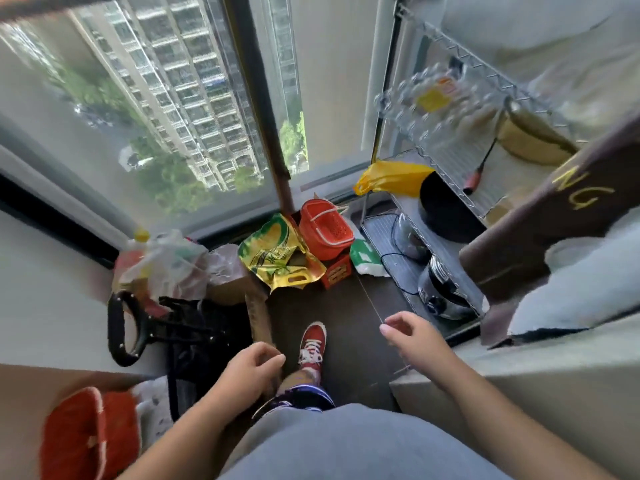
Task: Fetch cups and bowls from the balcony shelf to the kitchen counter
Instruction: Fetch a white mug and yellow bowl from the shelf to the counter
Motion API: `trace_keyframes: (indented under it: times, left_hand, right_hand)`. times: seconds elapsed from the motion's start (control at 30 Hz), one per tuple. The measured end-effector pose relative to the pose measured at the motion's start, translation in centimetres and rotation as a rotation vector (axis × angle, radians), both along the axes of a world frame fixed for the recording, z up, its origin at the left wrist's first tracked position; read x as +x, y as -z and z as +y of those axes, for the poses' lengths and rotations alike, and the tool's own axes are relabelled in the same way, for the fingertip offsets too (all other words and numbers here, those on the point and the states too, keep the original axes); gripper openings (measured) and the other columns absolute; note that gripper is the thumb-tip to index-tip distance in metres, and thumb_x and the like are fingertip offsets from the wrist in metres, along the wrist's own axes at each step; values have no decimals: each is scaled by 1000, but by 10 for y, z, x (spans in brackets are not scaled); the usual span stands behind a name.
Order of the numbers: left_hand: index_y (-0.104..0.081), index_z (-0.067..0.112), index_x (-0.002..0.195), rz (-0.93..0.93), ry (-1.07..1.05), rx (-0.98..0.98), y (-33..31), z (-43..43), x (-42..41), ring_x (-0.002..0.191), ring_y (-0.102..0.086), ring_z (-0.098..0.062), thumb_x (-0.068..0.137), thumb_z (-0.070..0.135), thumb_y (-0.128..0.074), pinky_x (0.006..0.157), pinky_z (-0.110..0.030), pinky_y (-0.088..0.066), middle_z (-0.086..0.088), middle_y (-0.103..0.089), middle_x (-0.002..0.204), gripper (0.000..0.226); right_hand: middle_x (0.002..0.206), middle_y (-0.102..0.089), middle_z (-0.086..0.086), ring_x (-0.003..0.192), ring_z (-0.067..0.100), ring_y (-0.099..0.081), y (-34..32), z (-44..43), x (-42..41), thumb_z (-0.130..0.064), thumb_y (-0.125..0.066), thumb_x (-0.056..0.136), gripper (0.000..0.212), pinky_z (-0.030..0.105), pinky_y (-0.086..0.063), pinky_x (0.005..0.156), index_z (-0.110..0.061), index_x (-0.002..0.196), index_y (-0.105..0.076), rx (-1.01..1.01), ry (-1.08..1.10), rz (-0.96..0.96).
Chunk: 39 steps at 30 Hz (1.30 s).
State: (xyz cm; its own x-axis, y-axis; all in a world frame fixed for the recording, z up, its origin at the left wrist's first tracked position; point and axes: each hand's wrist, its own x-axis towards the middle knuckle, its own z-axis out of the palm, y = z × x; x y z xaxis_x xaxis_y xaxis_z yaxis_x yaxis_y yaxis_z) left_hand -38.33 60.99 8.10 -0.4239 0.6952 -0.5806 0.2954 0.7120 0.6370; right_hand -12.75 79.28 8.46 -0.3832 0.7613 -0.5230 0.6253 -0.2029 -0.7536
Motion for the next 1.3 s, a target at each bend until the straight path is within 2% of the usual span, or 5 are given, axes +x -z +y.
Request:
trace_keyframes:
  times: [0.37,0.57,0.73,1.1,1.3]
  left_hand:
    - [-67,40,98,-189,364,480,-117,290,-67,84,-70,-3,77,60,-60,80,-36,-57,15,-73,93,30]
    - [-69,32,91,-243,565,768,-213,400,-47,79,-68,-8,79,37,-64,73,-21,-52,7,-74,88,14]
    - [-69,33,93,-347,731,978,-294,453,-3,81,-68,-9,77,40,-66,68,-12,-50,5,-75,94,18]
    - [-67,33,99,-367,902,1460,-446,501,76,93,-68,-11,74,49,-65,76,-31,-54,6,-72,98,30]
    - [-65,36,102,-258,881,1668,-528,513,92,99,-66,-2,71,56,-61,78,-23,-53,17,-71,102,37]
  right_hand:
    - [90,-73,-14,85,0,-67,-125,154,-83,-33,-69,81,13,18,-50,77,-34,93,-67,385,389,254]
    - [94,-73,-10,87,7,-68,-223,206,-83,-42,-66,75,23,25,-53,79,-38,97,-65,694,568,333]
    - [97,-72,-8,86,8,-68,-298,226,-57,-42,-68,77,24,13,-51,73,-36,100,-66,971,665,339]
    - [104,-70,-7,98,14,-66,-437,233,4,-48,-67,79,30,23,-54,78,-34,105,-63,1453,740,303]
    - [105,-69,-9,102,12,-66,-514,234,10,-46,-69,76,32,27,-54,80,-34,106,-62,1664,704,283]
